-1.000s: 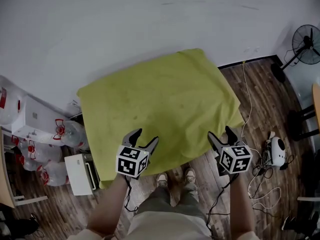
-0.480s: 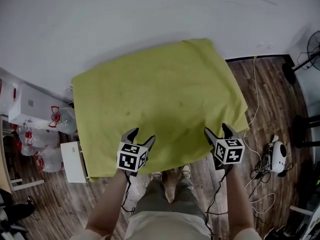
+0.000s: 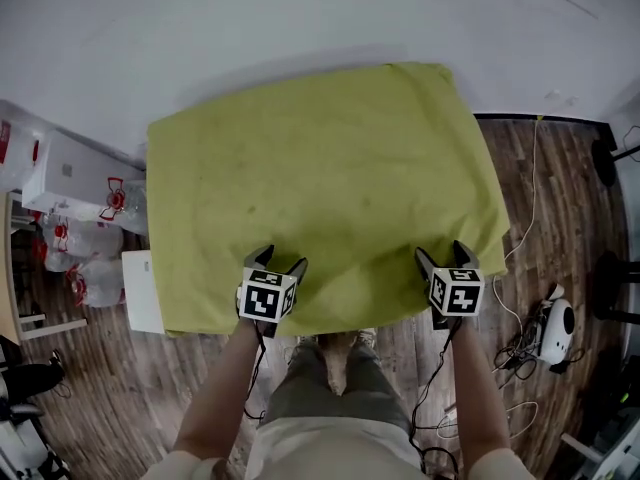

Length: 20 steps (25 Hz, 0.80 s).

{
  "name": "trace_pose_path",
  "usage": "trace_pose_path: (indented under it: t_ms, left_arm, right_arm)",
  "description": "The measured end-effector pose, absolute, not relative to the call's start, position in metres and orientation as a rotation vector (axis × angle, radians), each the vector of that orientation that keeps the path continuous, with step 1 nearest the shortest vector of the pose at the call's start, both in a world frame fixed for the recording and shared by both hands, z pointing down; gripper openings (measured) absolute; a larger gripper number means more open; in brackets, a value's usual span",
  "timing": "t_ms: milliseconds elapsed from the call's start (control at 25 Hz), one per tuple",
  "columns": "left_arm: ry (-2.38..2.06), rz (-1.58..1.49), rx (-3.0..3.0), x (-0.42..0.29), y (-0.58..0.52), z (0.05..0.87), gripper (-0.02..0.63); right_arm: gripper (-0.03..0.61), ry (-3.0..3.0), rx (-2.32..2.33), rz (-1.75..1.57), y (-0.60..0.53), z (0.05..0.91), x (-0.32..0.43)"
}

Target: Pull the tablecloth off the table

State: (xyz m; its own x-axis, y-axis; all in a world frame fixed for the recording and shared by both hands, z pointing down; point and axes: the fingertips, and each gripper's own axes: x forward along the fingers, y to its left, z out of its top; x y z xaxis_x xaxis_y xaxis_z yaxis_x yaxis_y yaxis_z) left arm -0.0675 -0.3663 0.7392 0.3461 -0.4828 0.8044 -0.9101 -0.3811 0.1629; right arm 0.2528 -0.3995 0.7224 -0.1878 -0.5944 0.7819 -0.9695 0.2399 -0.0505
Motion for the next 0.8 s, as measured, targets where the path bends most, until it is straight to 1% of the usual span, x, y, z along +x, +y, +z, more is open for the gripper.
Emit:
trace_pose_path:
  t_ms: [160,400,440,520,600,680,800]
  left_arm:
    - [-1.232,0.995,1.999,-0.065,-0.359,0.758,0.311]
    - [-1.315,0.948,2.007,-0.069,-0.362,0.751,0.307]
    - [-1.321,0.943,2.008,-0.069,-0.361,0.750,0.298]
    - [-1.331,0.928,2.006,-0.067,-0.361,0.746,0.270]
    - [-1.344,0.908,1.997,-0.067,-0.362,0.744,0.223]
    - [-1.344,0.897,1.992,-0.066,-0.361,0.743,0.168]
    - [-1.297,0.883,1.992,-0.059,-0.356,0.746,0.053]
  right_arm:
    - [0.388,-1.824,1.439,0.758,-0.399,0.737,0.258]
    - [0.383,-1.821,1.516,0.739,-0.397,0.735,0.253]
    - [0.359,-1.827,1.517,0.728,-0.394,0.735,0.251]
    - [0.277,-1.835,1.507,0.708,-0.387,0.733,0.246]
    - [0.214,-1.838,1.496,0.691,-0.381,0.733,0.238]
    - [0.161,-1.843,1.481,0.670,-0.374,0.733,0.229]
    - [0.095,-1.847,1.445,0.627,-0.362,0.734,0.215]
